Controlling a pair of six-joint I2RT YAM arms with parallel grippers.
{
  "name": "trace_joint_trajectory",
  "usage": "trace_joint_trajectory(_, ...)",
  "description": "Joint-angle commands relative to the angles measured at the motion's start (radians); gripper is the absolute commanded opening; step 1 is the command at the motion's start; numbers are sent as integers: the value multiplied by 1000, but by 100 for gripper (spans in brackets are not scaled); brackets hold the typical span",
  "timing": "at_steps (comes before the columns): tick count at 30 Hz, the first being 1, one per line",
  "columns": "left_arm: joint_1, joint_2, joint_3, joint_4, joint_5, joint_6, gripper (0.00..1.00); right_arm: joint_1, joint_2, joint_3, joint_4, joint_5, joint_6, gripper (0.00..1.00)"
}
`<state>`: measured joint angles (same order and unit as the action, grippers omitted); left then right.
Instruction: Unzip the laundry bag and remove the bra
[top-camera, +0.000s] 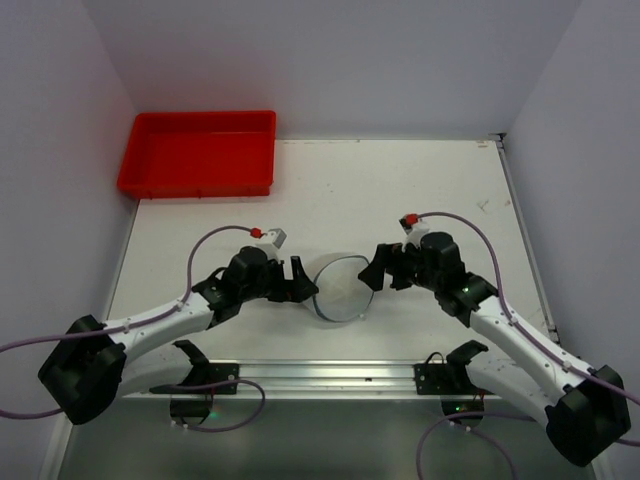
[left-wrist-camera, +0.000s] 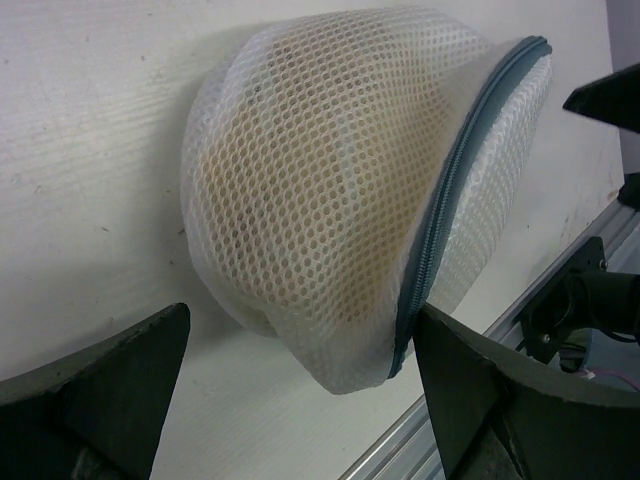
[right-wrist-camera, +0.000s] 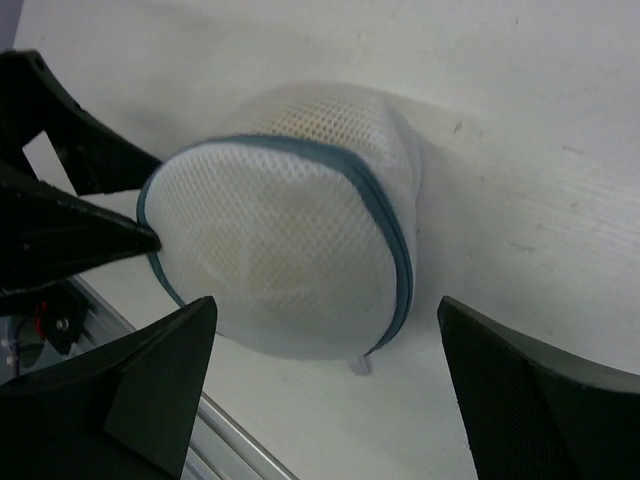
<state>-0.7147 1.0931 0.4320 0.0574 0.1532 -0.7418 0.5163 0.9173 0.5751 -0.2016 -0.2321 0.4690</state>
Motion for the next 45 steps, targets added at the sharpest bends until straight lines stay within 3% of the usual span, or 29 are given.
trace_joint_trajectory(1,4,68,43,111,22,2,95,1,-37,-90,106,-91,17,94)
trace_joint_trajectory(8,60,96,67,85,13,53,94,-31,153,-80,217,-49,-18,97)
trace_joint_trajectory(10,63,94,68,79,9,64,94,-51,202,-63,264,-107,-18,96)
trace_joint_trajectory(16,86,109,59,73,-3,79,92,-59,302,-12,286,-280,-32,83)
trace_joint_trajectory(19,103,120,65,73,0,82,91,-59,299,-4,281,-358,-10,58)
trace_joint_trajectory(20,106,122,70,74,2,84,91,-59,299,-1,281,-374,3,40)
trace_joint_trajectory(22,110,129,89,73,9,84,91,-59,298,14,284,-415,43,21)
trace_joint_trajectory(23,110,129,99,68,8,84,91,-59,295,22,281,-412,62,4)
trace_joint_trajectory(24,113,131,108,49,6,81,91,-59,293,29,278,-411,97,0)
trace_joint_trajectory(29,129,50,160,-56,-50,10,100,-59,302,83,271,-328,224,0)
trace_joint_trajectory(33,129,-71,91,-96,-73,-114,100,-59,331,100,312,-290,360,0)
trace_joint_trajectory(39,123,-171,-122,172,25,-389,100,-58,354,94,356,-245,483,0)
trace_joint_trajectory(45,63,-62,-162,395,16,-504,100,-59,342,80,360,-205,530,0)
